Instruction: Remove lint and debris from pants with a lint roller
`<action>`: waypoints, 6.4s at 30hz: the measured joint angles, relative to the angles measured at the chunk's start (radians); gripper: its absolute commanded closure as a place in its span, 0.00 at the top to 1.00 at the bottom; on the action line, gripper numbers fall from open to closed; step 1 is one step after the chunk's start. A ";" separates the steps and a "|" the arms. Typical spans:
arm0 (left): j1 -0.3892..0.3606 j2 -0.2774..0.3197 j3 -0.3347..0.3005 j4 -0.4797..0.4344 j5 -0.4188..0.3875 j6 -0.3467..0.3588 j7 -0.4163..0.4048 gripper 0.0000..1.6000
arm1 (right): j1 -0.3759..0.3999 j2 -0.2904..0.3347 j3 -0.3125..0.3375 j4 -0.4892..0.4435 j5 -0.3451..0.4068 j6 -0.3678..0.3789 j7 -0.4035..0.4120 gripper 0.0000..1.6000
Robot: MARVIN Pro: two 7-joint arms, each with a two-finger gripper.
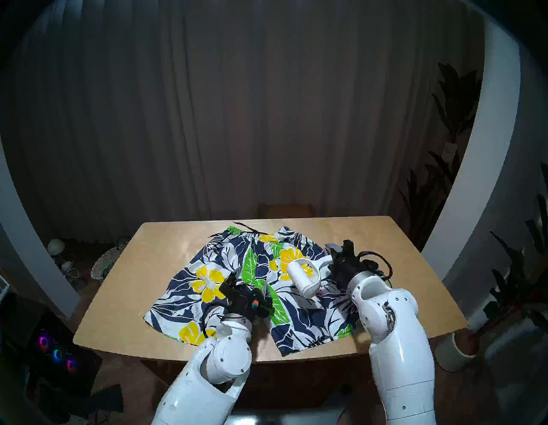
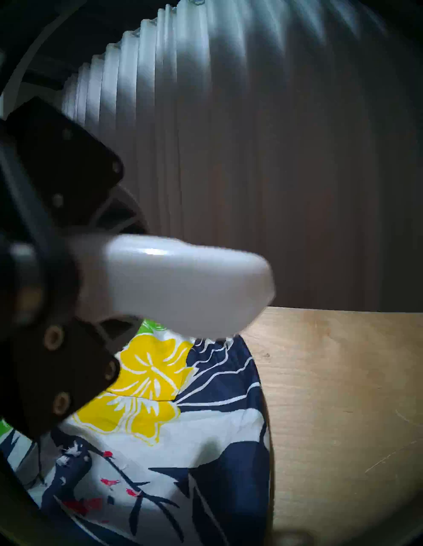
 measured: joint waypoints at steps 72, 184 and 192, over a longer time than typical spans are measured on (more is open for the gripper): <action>-0.114 -0.066 0.094 0.172 0.126 0.195 0.228 1.00 | 0.022 0.110 -0.292 0.347 -0.307 -0.484 0.438 0.00; -0.034 0.008 0.005 -0.126 -0.186 0.019 0.034 1.00 | 0.023 0.299 0.155 0.114 0.004 -0.359 0.149 0.00; -0.014 0.047 0.078 -0.089 -0.128 0.066 -0.020 1.00 | -0.008 0.266 0.085 0.021 0.035 -0.323 0.142 0.00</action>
